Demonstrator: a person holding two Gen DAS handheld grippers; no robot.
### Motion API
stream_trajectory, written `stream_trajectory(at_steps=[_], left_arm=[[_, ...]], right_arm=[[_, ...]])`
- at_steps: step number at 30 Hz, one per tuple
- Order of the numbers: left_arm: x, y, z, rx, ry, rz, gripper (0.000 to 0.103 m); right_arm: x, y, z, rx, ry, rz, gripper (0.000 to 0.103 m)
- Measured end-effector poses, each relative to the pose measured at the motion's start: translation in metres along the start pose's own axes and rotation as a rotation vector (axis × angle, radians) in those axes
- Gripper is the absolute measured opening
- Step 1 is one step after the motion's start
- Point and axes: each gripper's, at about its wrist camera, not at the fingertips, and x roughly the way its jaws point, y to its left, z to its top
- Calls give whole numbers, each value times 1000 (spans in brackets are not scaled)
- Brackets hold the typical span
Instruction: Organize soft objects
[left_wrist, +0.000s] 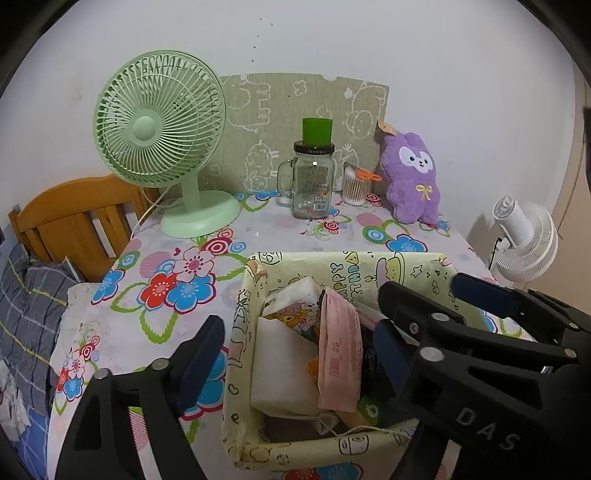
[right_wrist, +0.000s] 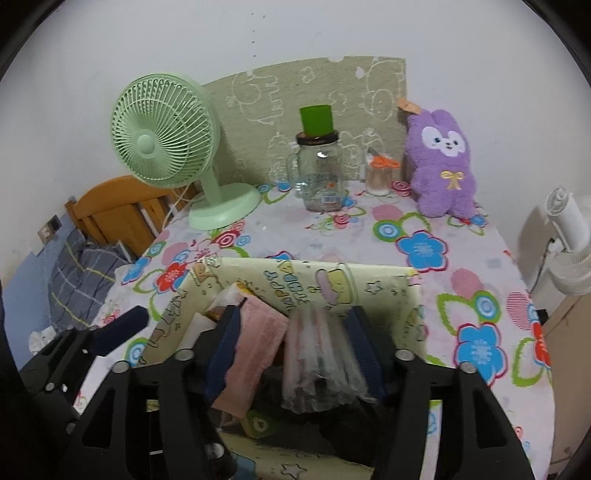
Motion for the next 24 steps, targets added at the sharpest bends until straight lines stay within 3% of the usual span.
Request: stream_trajectory(at_steps=[11, 24], left_arm=[[-30, -14, -9, 30, -36, -18, 103], [-74, -32, -28, 52, -92, -33, 103]], right_arm=[[-41, -5, -13, -9, -65, -55, 101], [-95, -7, -38, 1, -121, -99, 103]])
